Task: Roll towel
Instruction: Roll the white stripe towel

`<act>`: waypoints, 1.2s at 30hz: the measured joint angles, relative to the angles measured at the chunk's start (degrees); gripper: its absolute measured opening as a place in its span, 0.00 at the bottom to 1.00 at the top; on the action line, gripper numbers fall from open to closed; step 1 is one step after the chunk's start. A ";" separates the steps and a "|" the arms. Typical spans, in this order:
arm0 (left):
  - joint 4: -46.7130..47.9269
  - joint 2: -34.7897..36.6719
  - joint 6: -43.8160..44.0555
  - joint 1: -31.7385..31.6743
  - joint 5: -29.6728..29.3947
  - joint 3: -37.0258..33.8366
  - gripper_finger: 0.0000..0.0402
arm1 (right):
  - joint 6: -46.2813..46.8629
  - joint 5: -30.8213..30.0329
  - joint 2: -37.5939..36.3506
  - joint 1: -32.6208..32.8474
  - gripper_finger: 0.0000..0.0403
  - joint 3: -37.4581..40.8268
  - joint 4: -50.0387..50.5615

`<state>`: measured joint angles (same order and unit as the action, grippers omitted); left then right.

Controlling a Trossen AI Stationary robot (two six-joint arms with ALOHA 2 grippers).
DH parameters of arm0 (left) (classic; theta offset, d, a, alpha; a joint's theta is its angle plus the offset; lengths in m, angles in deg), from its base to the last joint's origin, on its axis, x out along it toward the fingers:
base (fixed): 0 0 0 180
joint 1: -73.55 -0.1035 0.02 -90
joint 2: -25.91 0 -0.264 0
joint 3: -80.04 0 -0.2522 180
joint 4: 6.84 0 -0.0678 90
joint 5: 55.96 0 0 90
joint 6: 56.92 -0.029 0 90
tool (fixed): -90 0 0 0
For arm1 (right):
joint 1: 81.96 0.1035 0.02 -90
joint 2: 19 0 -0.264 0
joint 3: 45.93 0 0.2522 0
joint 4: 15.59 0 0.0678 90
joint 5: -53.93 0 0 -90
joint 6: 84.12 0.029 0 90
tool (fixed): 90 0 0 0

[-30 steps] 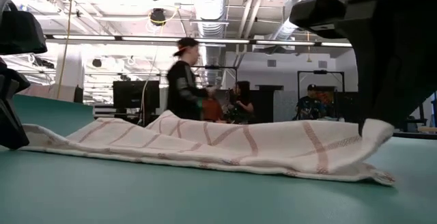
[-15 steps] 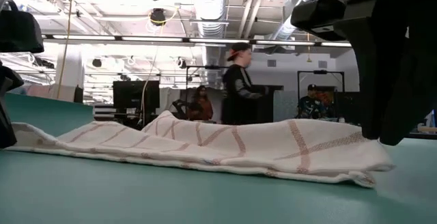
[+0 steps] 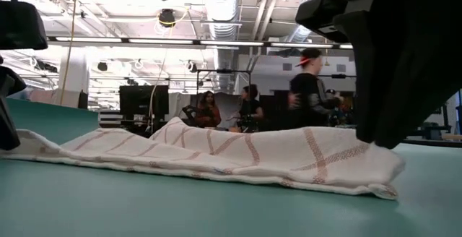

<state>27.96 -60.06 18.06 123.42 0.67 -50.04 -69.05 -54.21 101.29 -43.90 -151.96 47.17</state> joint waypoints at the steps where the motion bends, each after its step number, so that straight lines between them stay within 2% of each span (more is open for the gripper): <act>1: -0.16 0.10 0.28 0.00 -0.23 0.00 0.00 | 0.04 -0.01 0.00 0.00 0.18 0.00 -0.04; 10: 3.37 1.09 6.62 0.02 -4.24 0.04 0.00 | 3.44 0.00 -0.04 0.04 0.18 0.00 0.40; 19: 4.04 1.64 4.21 0.52 -4.56 0.04 0.00 | 5.47 0.01 -0.09 0.59 0.18 0.00 1.13; 26: 9.87 4.45 11.26 2.03 -8.49 0.13 0.00 | 8.56 0.01 -0.11 0.48 0.18 -0.02 1.18; 33: 9.71 4.69 11.31 2.42 -6.55 0.51 0.00 | 11.26 0.01 -0.11 0.85 0.18 -0.02 1.33; 36: 9.38 4.69 6.19 2.89 -7.75 2.34 0.00 | 11.92 -0.28 -0.11 0.82 0.18 -0.02 1.29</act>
<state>37.34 -55.36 24.24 126.30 -7.08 -47.70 -57.13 -54.49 101.18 -43.08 -151.98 48.45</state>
